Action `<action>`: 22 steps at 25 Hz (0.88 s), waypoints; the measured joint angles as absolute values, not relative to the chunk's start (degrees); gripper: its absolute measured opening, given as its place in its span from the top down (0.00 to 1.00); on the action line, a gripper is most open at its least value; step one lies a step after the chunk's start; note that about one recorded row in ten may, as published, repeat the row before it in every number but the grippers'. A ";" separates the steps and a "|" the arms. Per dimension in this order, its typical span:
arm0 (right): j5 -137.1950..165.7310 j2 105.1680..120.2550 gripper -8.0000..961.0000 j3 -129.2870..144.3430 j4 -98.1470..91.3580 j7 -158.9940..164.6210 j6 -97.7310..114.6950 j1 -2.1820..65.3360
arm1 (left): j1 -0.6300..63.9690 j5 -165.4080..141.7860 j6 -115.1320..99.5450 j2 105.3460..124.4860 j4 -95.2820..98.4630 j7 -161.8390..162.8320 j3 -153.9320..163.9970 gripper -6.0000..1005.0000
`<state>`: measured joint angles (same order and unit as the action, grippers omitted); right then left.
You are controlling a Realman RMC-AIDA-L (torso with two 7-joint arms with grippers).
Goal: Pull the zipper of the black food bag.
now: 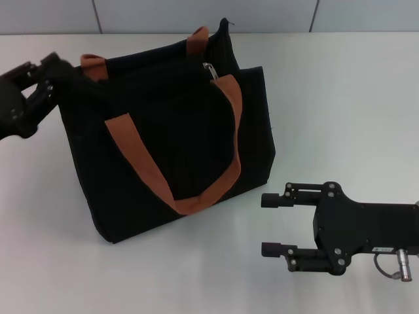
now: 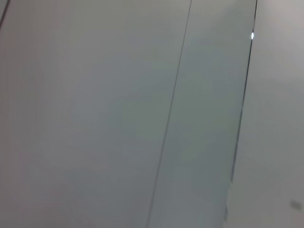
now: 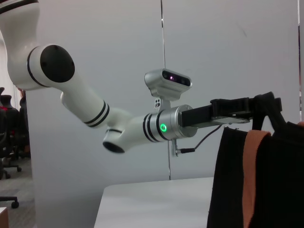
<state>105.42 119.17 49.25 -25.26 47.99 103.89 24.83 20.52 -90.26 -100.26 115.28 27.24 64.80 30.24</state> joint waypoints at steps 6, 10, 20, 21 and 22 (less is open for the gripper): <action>105.40 119.18 0.30 49.20 -25.22 48.19 103.24 24.99 | 20.68 -98.97 -102.97 110.75 36.66 80.01 30.22 0.64; 105.33 119.18 0.30 49.20 -25.28 48.24 102.61 25.09 | 22.08 -101.17 -109.00 107.68 38.45 84.96 30.17 0.47; 105.09 119.23 0.29 49.03 -25.23 48.39 101.09 25.58 | 23.39 -93.08 -114.34 112.70 37.91 78.39 27.20 0.18; 105.07 119.26 0.29 48.93 -25.22 48.37 101.04 25.58 | 23.40 -93.08 -114.63 113.99 37.90 75.75 27.84 0.18; 105.04 119.27 0.29 48.88 -25.22 48.37 101.03 25.58 | 23.36 -93.12 -114.79 114.99 37.90 73.30 29.33 0.18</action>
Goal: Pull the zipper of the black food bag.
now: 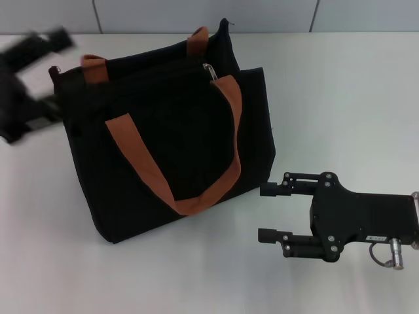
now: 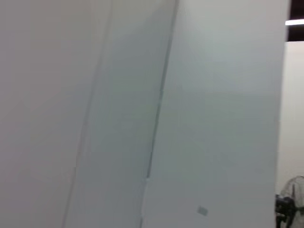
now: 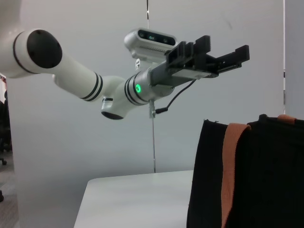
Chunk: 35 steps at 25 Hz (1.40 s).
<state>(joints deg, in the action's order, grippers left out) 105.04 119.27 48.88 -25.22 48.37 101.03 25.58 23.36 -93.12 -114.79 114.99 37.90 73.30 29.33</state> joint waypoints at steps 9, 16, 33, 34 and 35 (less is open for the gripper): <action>105.01 119.27 0.29 49.20 -25.10 48.40 101.28 25.83 | 22.30 -93.31 -115.08 117.70 37.84 63.82 51.46 0.17; 106.10 119.19 0.28 49.47 -23.01 48.21 100.71 27.13 | 21.23 -96.82 -111.37 117.81 32.29 57.92 57.05 0.17; 106.35 119.27 0.27 52.92 -21.14 47.93 96.50 27.16 | 20.74 -102.02 -102.21 117.08 29.61 57.06 56.74 0.17; 106.35 119.27 0.27 52.92 -21.06 47.92 96.50 27.16 | 20.74 -102.01 -102.21 117.08 29.61 57.06 56.73 0.17; 106.35 119.27 0.27 52.92 -20.98 47.91 96.49 27.16 | 20.74 -101.99 -102.21 117.07 29.61 57.05 56.73 0.17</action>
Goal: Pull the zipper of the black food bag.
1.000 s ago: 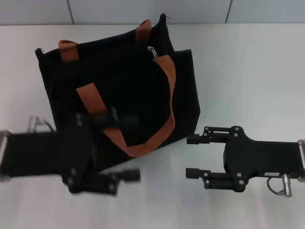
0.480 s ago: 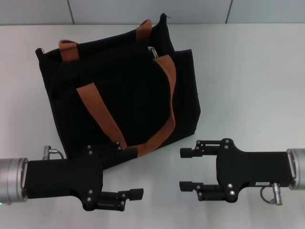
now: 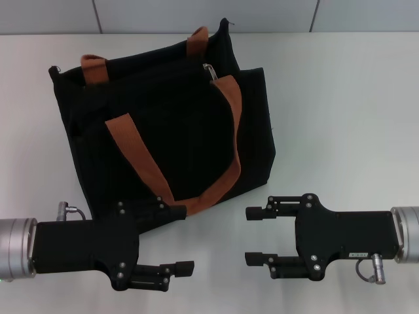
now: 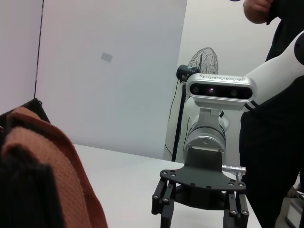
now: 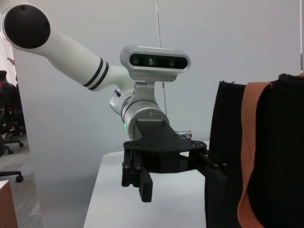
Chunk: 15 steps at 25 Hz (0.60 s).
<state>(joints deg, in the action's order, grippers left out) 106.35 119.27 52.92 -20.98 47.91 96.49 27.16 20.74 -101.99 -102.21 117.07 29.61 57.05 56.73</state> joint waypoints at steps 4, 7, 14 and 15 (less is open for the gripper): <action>106.34 119.27 0.27 52.97 -20.84 47.10 97.00 27.15 | 20.74 -101.80 -102.21 117.00 29.61 57.04 56.75 0.17; 106.34 119.27 0.27 53.12 -20.80 46.40 97.11 27.19 | 20.74 -101.77 -102.21 116.92 29.62 57.04 56.69 0.17; 106.16 119.27 0.19 53.06 -20.81 46.34 96.84 27.17 | 20.74 -101.73 -102.30 116.89 29.62 57.03 56.60 0.17; 106.08 119.27 0.17 52.98 -20.81 46.33 96.83 27.17 | 20.74 -101.73 -102.30 116.89 29.62 57.04 56.59 0.17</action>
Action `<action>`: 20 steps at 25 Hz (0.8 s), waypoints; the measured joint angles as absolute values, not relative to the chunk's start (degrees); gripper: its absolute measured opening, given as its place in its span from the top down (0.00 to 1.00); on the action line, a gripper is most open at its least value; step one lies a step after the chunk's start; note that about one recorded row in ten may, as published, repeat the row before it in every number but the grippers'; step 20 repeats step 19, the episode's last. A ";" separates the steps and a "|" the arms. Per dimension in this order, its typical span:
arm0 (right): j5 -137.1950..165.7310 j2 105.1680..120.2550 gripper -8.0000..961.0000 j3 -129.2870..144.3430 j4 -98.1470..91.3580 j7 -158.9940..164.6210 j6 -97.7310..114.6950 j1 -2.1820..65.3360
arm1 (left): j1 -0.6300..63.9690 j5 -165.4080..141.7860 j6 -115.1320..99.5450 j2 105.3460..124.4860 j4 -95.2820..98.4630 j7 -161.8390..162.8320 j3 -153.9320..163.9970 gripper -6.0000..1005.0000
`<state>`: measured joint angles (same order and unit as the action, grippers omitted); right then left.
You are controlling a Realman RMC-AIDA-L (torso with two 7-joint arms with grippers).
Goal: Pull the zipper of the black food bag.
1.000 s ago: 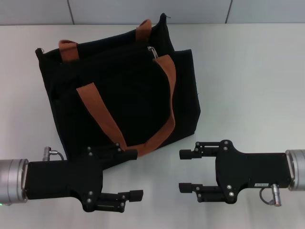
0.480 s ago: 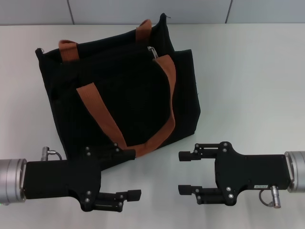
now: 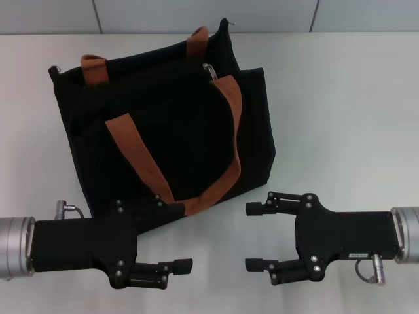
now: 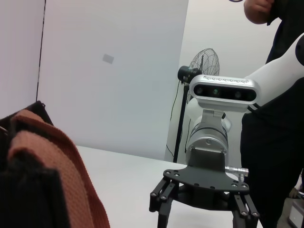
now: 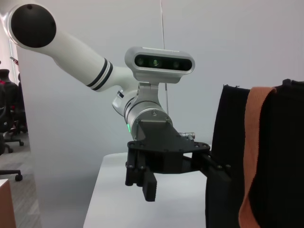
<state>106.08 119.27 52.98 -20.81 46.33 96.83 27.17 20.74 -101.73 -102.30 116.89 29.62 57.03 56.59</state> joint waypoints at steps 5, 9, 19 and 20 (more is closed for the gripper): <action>105.95 119.27 0.16 52.81 -20.83 46.32 96.79 27.13 | 20.74 -101.69 -102.52 116.81 29.62 57.16 56.60 0.17; 105.88 119.27 0.16 52.58 -20.83 46.31 96.77 26.97 | 20.74 -101.69 -102.56 116.80 29.62 57.13 56.60 0.17; 105.81 119.27 0.16 52.44 -20.87 46.13 96.76 26.81 | 20.74 -101.83 -102.57 116.80 29.62 57.11 56.60 0.17; 105.81 119.27 0.16 52.44 -20.87 46.13 96.76 26.81 | 20.74 -101.83 -102.57 116.80 29.62 57.11 56.60 0.17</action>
